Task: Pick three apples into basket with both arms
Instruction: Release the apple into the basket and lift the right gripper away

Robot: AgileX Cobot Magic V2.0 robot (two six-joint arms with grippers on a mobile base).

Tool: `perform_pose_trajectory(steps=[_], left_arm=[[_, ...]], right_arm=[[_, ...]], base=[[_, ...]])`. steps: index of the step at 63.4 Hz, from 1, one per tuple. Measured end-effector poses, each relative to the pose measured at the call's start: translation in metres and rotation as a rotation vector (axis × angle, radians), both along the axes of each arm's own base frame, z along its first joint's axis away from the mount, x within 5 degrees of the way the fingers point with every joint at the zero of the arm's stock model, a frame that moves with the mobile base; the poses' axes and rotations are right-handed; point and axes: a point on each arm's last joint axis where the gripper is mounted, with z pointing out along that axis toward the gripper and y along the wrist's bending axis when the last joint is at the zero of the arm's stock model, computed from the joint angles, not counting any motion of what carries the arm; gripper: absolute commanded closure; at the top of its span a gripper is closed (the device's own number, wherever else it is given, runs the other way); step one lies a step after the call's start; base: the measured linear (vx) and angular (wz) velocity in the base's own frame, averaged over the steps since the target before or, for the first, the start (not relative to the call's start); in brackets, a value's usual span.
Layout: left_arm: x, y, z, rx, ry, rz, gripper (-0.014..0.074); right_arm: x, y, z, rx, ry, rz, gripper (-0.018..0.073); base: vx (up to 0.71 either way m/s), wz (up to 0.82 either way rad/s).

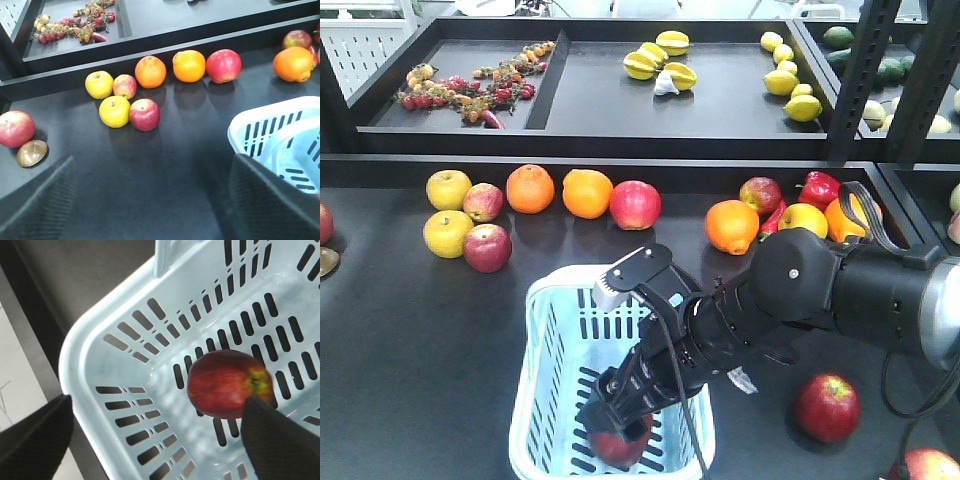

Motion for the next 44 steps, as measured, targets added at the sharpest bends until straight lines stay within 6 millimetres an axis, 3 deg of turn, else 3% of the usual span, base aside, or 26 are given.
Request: perform_pose_trajectory(steps=[44], left_arm=[[0.0,0.0,0.0,0.0,0.0,0.0,0.0004]], right_arm=[[-0.0016,-0.004,-0.0021,-0.058,-0.021,0.056,-0.002]], base=[[0.0,0.0]])
